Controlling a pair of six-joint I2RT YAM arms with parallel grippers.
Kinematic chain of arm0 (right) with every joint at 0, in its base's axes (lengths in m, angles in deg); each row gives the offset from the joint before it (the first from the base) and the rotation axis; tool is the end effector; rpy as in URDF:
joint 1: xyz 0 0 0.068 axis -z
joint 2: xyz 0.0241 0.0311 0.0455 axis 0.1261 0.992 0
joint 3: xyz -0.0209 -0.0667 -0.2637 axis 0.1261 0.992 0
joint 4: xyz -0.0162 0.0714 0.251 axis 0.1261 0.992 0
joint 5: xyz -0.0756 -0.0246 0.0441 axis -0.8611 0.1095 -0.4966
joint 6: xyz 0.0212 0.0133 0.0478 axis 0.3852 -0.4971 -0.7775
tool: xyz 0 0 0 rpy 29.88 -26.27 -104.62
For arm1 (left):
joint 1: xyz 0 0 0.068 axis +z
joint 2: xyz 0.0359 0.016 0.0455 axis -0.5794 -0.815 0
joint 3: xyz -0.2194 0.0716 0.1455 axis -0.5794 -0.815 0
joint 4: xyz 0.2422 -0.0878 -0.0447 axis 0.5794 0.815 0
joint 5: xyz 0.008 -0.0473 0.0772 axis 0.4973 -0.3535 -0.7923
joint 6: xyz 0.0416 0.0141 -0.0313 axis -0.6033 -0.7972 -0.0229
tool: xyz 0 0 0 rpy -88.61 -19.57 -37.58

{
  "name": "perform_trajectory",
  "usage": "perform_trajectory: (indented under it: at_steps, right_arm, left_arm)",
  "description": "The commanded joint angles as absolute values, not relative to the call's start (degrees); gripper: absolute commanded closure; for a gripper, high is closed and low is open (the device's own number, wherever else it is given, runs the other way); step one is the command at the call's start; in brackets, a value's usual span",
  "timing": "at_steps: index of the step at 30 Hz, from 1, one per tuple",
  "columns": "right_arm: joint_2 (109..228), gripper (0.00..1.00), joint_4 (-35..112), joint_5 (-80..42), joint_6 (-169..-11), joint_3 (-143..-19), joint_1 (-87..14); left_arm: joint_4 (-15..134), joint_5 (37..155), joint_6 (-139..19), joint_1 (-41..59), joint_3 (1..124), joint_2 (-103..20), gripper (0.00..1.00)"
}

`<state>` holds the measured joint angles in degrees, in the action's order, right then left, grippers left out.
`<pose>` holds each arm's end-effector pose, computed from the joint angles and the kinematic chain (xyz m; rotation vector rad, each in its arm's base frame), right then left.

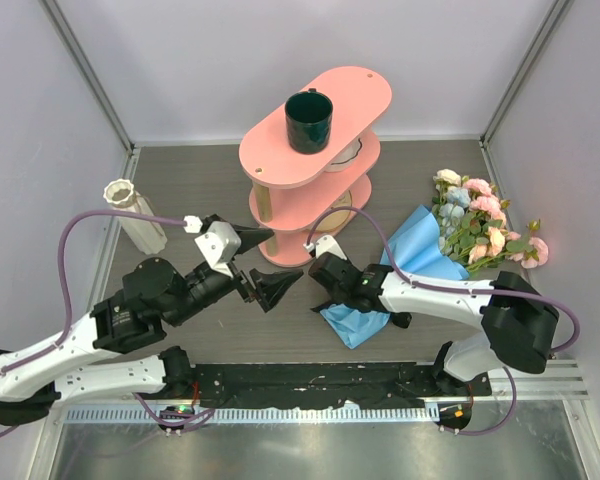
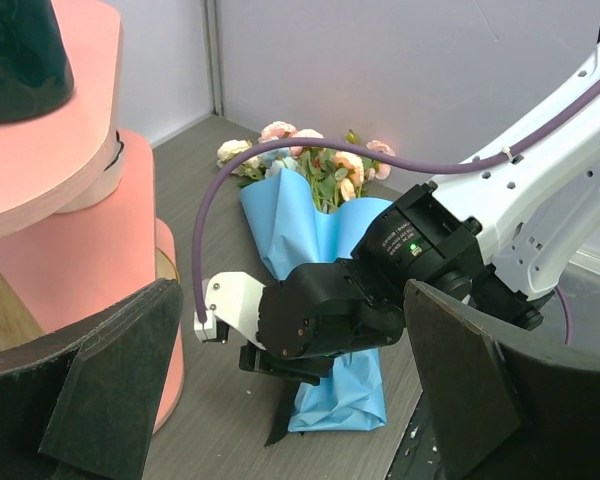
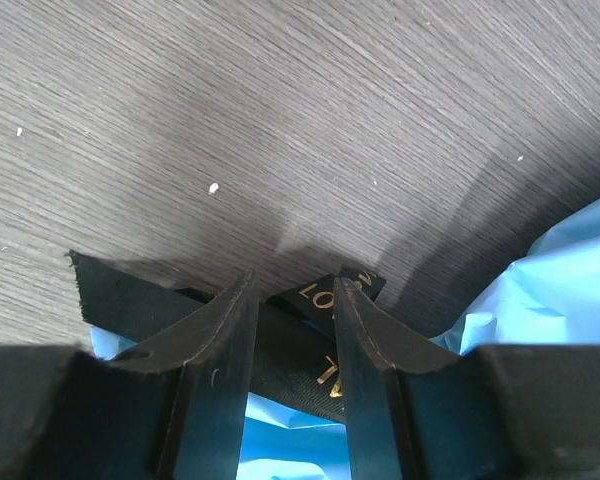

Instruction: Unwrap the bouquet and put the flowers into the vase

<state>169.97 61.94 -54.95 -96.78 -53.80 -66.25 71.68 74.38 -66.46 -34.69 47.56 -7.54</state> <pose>0.1576 0.2293 0.1975 -0.7687 2.2917 -0.0891 0.0580 -0.1360 0.4233 0.6444 1.3934 -0.8934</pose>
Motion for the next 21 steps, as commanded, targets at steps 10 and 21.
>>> perform_trajectory:
  at_steps: [10,21]
  right_arm:
    - [170.5,0.61,60.0,-49.0,-96.0,-52.8,-65.5]
    - [170.1,0.89,60.0,-51.4,-96.0,-54.4,-65.5]
  left_arm:
    - [70.6,74.3,-66.0,-34.8,49.2,-8.6,0.02]
    - [71.1,74.7,-65.7,-34.8,49.6,-9.3,0.02]
